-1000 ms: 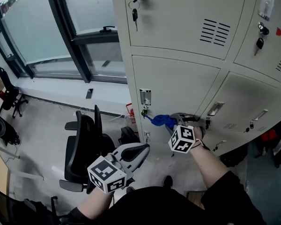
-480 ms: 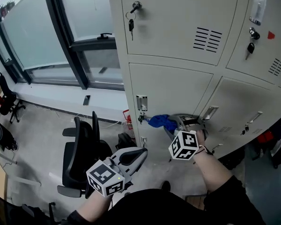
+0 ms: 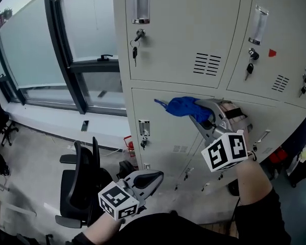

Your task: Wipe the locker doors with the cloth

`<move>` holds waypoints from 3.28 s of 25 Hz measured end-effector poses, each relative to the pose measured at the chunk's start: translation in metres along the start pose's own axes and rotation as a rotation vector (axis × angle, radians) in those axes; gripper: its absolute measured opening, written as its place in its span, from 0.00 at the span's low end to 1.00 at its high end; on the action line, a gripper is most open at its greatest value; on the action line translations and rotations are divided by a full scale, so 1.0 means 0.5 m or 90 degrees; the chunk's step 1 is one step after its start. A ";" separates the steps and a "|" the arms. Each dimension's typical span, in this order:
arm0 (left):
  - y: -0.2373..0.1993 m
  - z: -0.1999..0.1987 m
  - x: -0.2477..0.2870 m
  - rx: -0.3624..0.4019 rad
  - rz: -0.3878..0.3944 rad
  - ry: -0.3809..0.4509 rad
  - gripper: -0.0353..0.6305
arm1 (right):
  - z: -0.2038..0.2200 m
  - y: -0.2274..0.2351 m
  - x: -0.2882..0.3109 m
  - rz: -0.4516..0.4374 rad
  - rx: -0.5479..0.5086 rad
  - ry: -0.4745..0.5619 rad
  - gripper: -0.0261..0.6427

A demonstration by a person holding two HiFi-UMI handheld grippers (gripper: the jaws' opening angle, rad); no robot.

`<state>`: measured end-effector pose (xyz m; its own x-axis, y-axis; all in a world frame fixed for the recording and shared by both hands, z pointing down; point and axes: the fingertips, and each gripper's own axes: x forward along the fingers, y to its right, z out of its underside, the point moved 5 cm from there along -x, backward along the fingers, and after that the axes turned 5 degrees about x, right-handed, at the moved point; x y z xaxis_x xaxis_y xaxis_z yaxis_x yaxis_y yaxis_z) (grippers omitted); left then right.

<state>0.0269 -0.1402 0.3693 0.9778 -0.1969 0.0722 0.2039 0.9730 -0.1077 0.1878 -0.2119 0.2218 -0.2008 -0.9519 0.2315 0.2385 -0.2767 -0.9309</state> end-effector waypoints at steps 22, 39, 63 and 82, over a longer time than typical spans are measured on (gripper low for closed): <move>-0.005 0.037 0.013 -0.024 -0.009 -0.027 0.06 | 0.124 -0.301 0.110 -0.210 0.056 -0.091 0.19; -0.036 0.044 -0.032 -0.039 -0.050 -0.028 0.06 | 0.184 -0.535 0.194 -0.342 0.061 -0.226 0.19; 0.003 0.019 0.037 -0.022 0.019 -0.005 0.06 | 0.073 -0.038 -0.041 -0.063 0.197 -0.026 0.19; 0.000 0.046 0.045 -0.044 0.010 -0.020 0.06 | 0.177 -0.285 0.079 -0.241 0.106 -0.216 0.19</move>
<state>0.0476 -0.1417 0.3938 0.9792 -0.1761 0.1011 0.1919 0.9653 -0.1772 0.2301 -0.2219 0.3888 0.0091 -0.7627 0.6467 0.3624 -0.6003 -0.7130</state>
